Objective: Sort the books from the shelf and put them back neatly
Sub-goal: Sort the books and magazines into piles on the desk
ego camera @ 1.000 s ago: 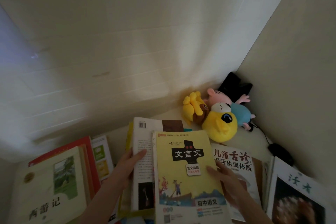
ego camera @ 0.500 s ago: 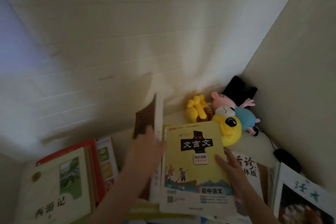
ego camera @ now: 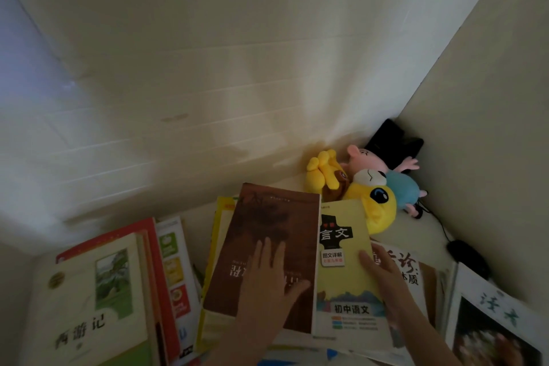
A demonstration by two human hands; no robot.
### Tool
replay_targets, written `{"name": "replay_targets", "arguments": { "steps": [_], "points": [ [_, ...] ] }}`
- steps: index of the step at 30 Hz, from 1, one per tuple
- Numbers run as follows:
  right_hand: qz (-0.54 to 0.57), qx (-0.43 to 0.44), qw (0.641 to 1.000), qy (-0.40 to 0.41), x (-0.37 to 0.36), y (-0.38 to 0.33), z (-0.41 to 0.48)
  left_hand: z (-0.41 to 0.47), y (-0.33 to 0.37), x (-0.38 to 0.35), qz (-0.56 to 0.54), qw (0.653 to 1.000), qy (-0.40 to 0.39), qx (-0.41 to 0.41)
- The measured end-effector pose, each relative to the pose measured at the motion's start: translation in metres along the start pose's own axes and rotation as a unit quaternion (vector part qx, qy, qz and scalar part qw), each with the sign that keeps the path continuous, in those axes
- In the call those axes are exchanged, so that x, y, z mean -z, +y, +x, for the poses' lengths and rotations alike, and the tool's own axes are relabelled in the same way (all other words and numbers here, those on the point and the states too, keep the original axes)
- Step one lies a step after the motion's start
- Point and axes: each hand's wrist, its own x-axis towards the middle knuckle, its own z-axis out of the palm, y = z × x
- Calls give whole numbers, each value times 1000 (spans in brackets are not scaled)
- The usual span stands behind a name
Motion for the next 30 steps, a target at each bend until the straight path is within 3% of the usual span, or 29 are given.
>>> {"name": "replay_targets", "arguments": {
  "steps": [3, 5, 7, 9, 10, 13, 17, 20, 23, 27, 30],
  "points": [
    [16, 5, 1000, -9, -1, -2, -1, 6, 15, -15, 4, 999, -51, 1],
    [21, 13, 1000, -20, -2, -4, -2, 17, 17, -28, 55, 998, -39, -1],
    [4, 21, 1000, -19, 1, -9, -2, 19, 16, -32, 101, 992, -73, -16],
    [-35, 27, 999, -5, 11, -17, 2, 16, 7, -19, 112, 980, -154, -59],
    [-61, 31, 998, 2, 18, -23, 5, 18, -3, -20, 118, 983, -88, -105],
    [-121, 39, 992, 1, 35, -56, -2, 13, -36, -3, 138, 958, -180, -173],
    [-214, 95, 972, -4, 52, -97, -4, 20, -66, 4, 208, 924, -201, -250],
    [-313, 147, 938, -7, 52, -117, -2, 35, -77, 13, 199, 921, -215, -257],
    [-321, 178, 930, 7, 42, -136, -9, 50, -93, 13, 122, 925, -113, -340],
    [-200, 209, 957, -28, 17, -161, -19, 50, -110, 5, 83, 916, 36, -391],
    [-163, 179, 967, -78, -5, -163, -5, 42, -116, -3, 25, 941, 131, -310]
  ]
}}
